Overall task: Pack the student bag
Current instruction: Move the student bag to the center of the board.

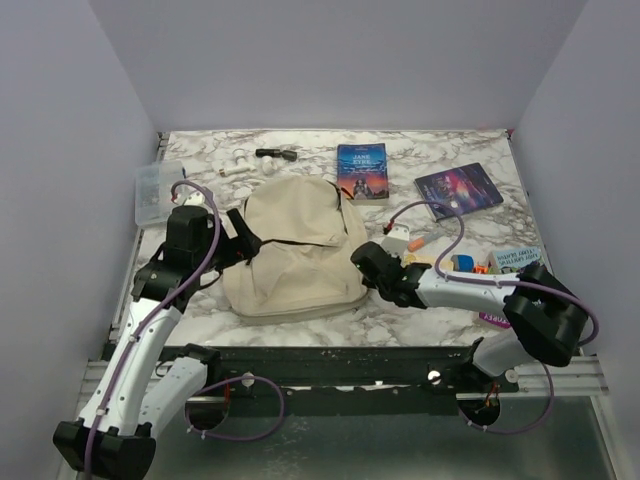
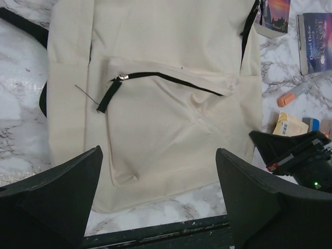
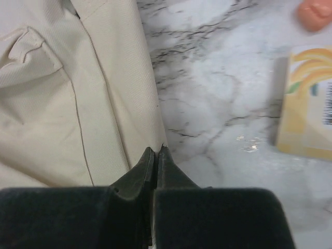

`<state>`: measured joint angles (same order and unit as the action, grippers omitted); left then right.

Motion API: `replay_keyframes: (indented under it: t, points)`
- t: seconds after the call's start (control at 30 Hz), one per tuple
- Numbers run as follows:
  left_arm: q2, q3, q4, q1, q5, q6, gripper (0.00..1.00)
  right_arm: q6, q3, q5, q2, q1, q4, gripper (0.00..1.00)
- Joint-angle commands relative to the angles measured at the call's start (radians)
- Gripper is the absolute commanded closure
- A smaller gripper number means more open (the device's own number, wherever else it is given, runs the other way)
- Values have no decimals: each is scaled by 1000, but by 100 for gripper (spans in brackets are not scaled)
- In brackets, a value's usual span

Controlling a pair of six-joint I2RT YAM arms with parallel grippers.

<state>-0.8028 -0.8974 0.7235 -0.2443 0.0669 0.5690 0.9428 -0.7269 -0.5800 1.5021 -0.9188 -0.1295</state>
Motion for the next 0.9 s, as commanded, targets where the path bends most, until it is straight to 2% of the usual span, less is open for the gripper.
replay_keyframes:
  t: [0.0,0.03,0.07,0.1,0.17,0.23,0.27,0.4,0.57,0.67,0.87]
  points:
    - [19,36,-111,-5,74,11,8,-62,5,-180,-79,17,-140,99]
    - [29,35,-119,-6,81,13,7,-115,-4,-171,-96,17,-142,99]
    - [37,33,-125,-6,85,14,7,-174,-13,-140,-115,17,-128,94]
    - [46,30,-125,-6,84,14,2,-229,-34,-118,-127,16,-132,88]
    - [62,21,-121,-6,67,10,1,-285,-91,-77,-148,17,-166,69]
    - [89,11,-116,-6,40,8,1,-317,-153,-32,-165,17,-192,55]
    - [104,7,-113,-6,19,10,1,-320,-190,-1,-170,17,-197,52]
    - [178,-15,-85,-6,-52,36,1,-265,-294,240,-154,16,-133,47]
    - [261,-34,-58,-6,-89,46,1,-27,-333,598,-5,9,132,47]
    - [280,-56,-34,-6,-74,40,1,101,-339,658,86,-33,322,47]
    - [307,-59,11,-6,4,27,1,275,-441,668,278,-88,399,49]
